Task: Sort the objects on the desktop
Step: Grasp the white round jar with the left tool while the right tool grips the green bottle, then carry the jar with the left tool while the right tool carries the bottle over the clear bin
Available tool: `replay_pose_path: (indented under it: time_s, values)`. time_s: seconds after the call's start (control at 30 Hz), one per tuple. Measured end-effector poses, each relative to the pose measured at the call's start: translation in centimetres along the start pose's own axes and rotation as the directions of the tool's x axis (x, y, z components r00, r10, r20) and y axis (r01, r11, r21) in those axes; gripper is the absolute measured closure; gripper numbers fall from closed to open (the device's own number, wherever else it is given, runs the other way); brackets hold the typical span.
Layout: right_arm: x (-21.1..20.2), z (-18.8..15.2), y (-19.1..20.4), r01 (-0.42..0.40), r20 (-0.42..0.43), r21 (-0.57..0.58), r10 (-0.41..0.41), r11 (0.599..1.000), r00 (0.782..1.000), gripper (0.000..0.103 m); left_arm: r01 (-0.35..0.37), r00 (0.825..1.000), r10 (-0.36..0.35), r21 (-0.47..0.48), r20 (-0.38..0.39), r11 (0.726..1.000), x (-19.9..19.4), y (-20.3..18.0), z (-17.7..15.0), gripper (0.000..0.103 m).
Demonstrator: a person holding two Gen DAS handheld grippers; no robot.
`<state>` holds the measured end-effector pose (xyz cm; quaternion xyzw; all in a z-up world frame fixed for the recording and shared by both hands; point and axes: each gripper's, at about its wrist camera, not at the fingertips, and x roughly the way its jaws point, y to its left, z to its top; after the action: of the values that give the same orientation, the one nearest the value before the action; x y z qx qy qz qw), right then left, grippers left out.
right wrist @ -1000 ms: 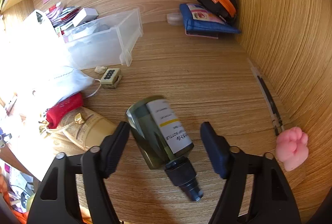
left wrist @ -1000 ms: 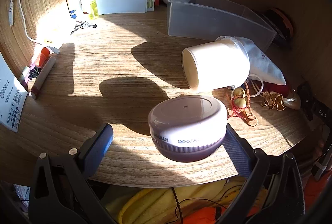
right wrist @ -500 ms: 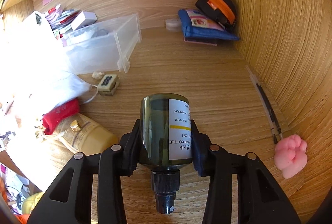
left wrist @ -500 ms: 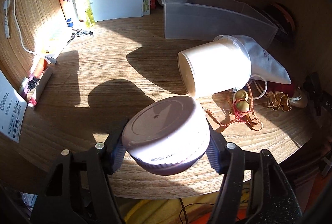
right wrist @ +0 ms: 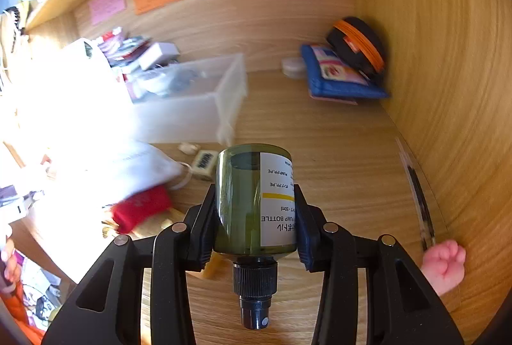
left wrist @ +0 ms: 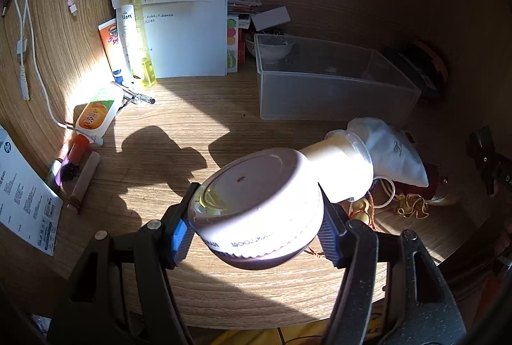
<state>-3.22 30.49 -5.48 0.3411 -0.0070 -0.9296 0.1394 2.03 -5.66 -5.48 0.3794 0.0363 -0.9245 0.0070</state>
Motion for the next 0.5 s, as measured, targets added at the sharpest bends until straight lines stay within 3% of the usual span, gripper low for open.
replay_pose_path:
  time_s: [0.3, 0.5]
  values:
    - [-1.2, 3.0, 3.3, -0.105, 0.051, -0.101, 0.111, 0.989, 0.993, 0.065, 0.033, 0.995, -0.039, 0.073, 0.088, 0.997, -1.2, -1.1, 4.9, 0.038]
    - [-0.5, 5.2, 5.5, -0.157, 0.053, -0.174, 0.169, 0.972, 0.984, 0.065, 0.075, 0.992, -0.085, 0.104, 0.097, 0.992, -0.6, -2.2, 8.3, 0.038]
